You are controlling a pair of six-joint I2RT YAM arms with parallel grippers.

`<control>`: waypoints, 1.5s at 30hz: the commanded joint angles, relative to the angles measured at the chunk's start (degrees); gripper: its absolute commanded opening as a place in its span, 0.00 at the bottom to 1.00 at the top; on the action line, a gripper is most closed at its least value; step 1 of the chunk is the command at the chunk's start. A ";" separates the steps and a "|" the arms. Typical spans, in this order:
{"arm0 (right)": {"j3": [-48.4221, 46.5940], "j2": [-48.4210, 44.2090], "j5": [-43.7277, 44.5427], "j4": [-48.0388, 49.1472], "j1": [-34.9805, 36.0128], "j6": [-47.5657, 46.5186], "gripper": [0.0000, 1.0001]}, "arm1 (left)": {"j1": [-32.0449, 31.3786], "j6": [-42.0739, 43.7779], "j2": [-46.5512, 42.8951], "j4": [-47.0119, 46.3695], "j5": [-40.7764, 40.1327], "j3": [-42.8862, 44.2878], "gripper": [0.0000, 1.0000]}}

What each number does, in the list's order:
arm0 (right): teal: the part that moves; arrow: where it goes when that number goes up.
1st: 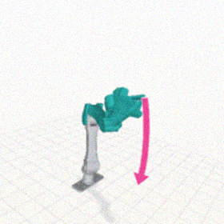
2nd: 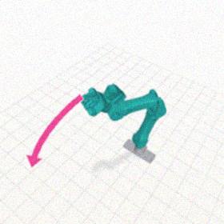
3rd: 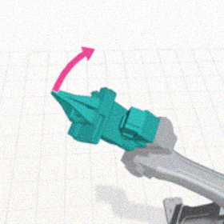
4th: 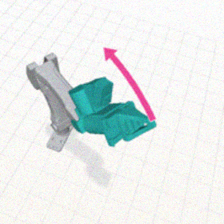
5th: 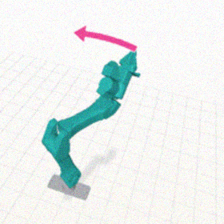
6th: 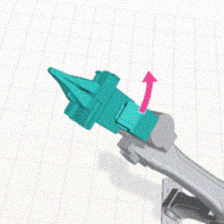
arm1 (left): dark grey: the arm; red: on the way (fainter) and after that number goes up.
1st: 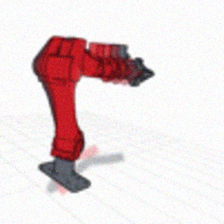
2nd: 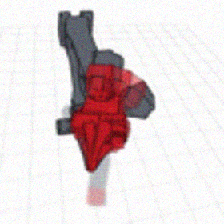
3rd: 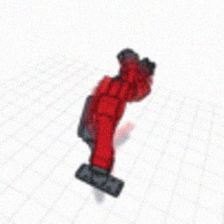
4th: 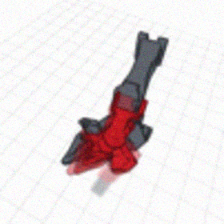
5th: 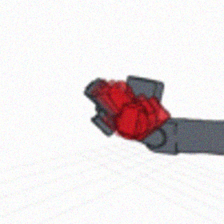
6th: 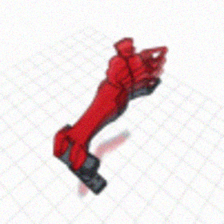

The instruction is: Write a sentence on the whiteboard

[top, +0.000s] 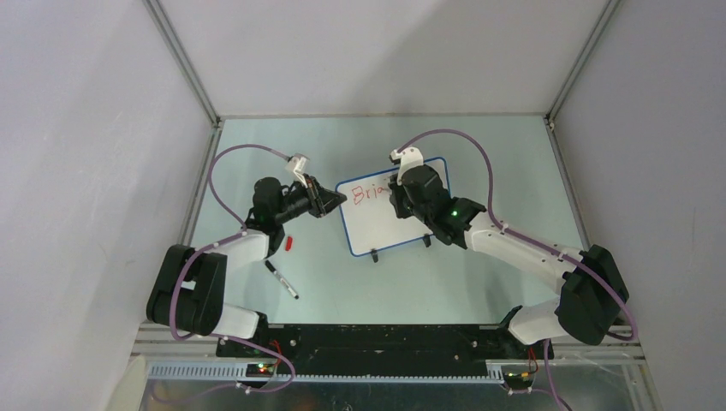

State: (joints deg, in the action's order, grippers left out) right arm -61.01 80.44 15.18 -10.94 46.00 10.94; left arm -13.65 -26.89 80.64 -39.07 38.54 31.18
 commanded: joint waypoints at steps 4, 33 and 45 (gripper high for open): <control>1.34 -1.37 1.28 -0.83 0.54 1.01 0.00 | -0.30 1.61 -1.98 -0.61 0.04 1.46 0.23; 2.39 -1.39 1.40 0.02 2.68 1.11 0.00 | -0.26 1.76 -1.89 -0.37 0.04 1.52 0.23; 1.72 -0.78 0.39 1.50 2.63 0.82 0.00 | -0.27 1.66 -1.79 -0.48 0.13 1.52 0.23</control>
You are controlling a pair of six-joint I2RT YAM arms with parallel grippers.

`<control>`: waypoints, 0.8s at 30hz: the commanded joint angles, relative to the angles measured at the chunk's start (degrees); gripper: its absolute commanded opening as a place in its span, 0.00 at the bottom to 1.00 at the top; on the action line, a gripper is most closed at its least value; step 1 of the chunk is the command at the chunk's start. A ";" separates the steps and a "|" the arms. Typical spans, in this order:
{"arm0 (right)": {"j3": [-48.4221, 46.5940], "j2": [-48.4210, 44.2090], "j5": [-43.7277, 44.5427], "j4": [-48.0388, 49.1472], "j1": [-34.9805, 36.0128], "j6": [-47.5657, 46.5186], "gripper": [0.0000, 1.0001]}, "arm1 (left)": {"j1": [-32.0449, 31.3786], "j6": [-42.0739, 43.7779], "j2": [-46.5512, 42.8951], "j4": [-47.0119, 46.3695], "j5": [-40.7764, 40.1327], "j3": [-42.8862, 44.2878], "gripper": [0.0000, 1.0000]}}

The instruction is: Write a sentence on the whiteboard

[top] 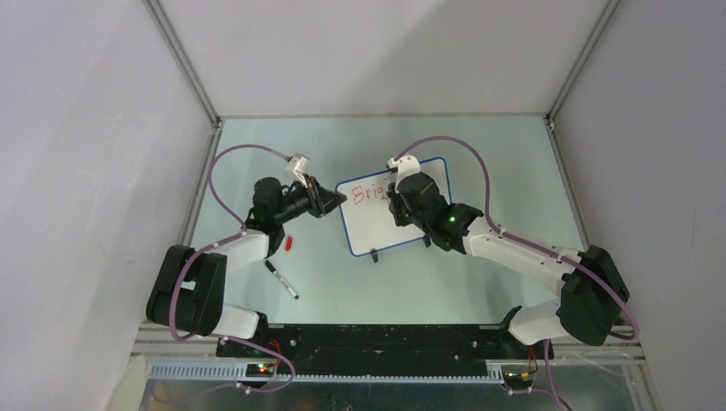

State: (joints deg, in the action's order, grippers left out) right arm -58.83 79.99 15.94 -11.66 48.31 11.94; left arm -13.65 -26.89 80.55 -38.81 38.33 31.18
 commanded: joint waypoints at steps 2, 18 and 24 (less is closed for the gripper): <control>-0.52 -0.21 -0.47 2.29 0.38 -0.14 0.00 | -0.33 1.66 -1.71 -0.74 0.35 1.52 0.23; -1.22 -0.34 -1.31 2.30 0.46 -0.12 0.00 | -0.39 1.73 -1.71 -0.70 0.27 1.58 0.23; -1.19 -3.51 -1.05 1.58 0.38 -0.49 0.00 | -0.36 1.73 -1.68 -0.66 0.26 1.56 0.24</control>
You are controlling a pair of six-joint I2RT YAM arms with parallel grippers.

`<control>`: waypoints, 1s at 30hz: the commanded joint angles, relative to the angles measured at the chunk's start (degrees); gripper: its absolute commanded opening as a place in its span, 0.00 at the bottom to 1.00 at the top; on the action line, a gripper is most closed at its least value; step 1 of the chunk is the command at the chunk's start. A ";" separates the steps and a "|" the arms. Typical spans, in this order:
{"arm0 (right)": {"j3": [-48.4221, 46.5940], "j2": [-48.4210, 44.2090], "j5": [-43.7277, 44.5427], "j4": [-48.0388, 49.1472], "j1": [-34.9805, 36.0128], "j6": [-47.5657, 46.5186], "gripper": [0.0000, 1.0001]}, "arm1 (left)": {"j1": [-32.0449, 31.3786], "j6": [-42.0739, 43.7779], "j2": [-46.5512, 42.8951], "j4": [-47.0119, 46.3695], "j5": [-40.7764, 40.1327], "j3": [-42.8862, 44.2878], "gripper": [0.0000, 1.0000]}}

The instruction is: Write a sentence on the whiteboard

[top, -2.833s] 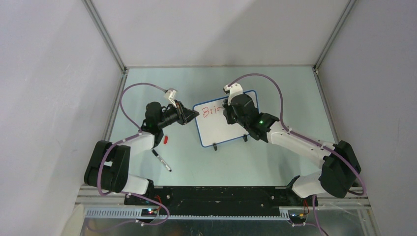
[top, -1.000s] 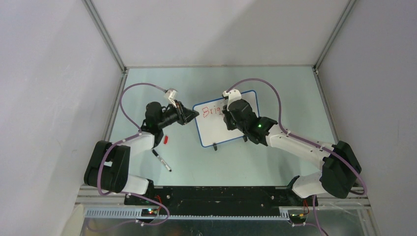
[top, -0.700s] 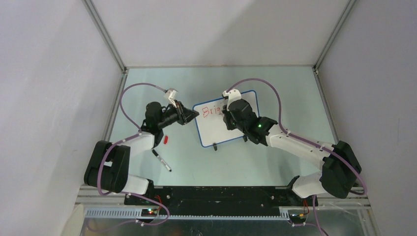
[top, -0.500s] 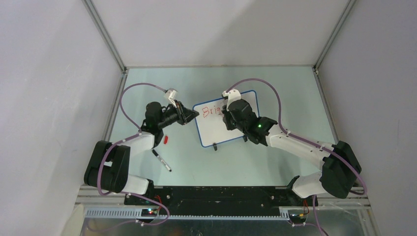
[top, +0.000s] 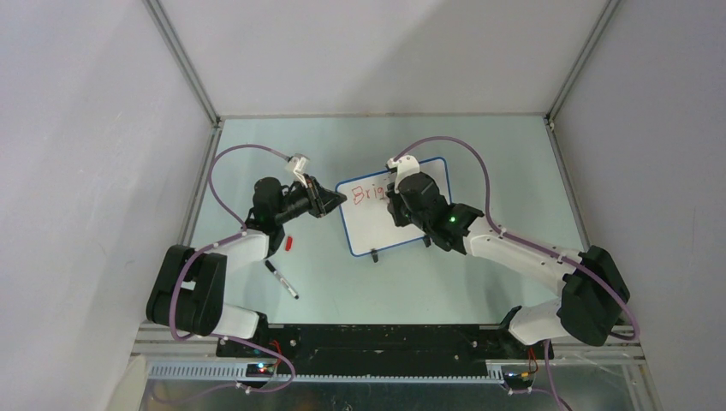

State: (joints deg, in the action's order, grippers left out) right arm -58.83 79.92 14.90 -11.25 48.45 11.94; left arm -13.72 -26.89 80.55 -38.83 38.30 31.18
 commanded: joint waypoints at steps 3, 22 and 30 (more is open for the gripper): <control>-1.20 -5.18 -0.71 0.73 -0.31 -1.27 0.00 | -0.32 1.66 -1.54 -0.71 0.39 1.60 0.23; -3.56 -4.00 -3.68 2.30 -4.95 -1.17 0.00 | -0.33 1.41 -1.34 -1.08 0.51 1.52 0.23; -4.96 -2.18 -2.91 2.44 -5.05 -1.79 0.00 | -0.44 1.26 -1.23 -1.24 0.46 1.52 0.24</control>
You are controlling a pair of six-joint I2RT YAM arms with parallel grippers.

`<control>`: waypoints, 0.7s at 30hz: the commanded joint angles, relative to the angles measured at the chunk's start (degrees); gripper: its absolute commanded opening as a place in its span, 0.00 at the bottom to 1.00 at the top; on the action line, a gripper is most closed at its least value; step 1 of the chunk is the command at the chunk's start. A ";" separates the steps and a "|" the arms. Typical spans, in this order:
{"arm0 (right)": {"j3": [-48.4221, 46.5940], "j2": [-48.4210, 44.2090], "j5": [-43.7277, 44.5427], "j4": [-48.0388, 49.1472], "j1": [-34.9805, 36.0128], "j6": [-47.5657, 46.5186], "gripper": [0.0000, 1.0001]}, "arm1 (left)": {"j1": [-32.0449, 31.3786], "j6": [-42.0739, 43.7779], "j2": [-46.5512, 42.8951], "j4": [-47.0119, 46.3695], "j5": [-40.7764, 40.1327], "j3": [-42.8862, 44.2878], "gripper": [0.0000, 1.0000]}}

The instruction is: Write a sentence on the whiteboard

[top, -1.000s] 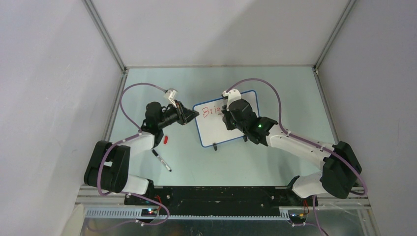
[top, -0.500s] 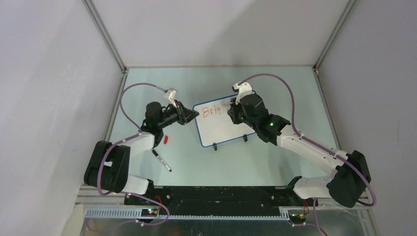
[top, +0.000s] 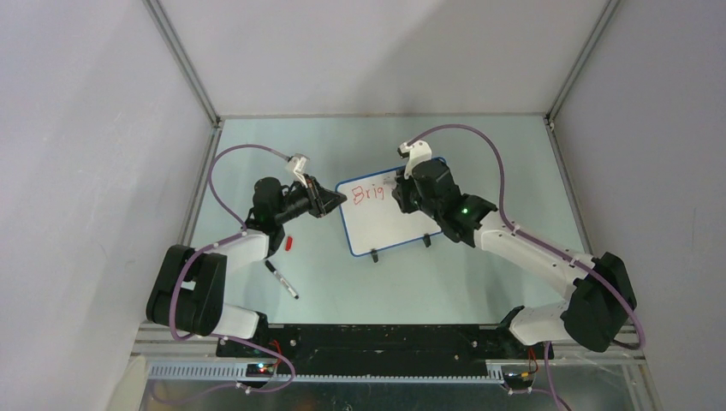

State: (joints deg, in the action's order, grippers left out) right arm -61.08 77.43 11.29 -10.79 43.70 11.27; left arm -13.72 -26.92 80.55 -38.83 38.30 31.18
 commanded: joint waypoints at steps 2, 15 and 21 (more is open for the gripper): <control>-2.79 0.32 0.76 2.05 -0.45 -1.22 0.00 | -0.44 1.30 -1.15 -1.25 0.46 1.59 0.24; -3.44 1.55 1.02 2.18 -1.05 -1.35 0.00 | -0.50 1.34 -1.26 -1.16 0.52 1.60 0.23; -3.44 2.07 1.10 2.46 -1.41 -1.25 0.00 | -0.46 1.25 -1.13 -1.16 0.46 1.65 0.24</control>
State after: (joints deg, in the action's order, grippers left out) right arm -61.76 79.22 11.55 -10.48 42.72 10.46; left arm -13.76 -26.92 80.55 -38.83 38.30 31.18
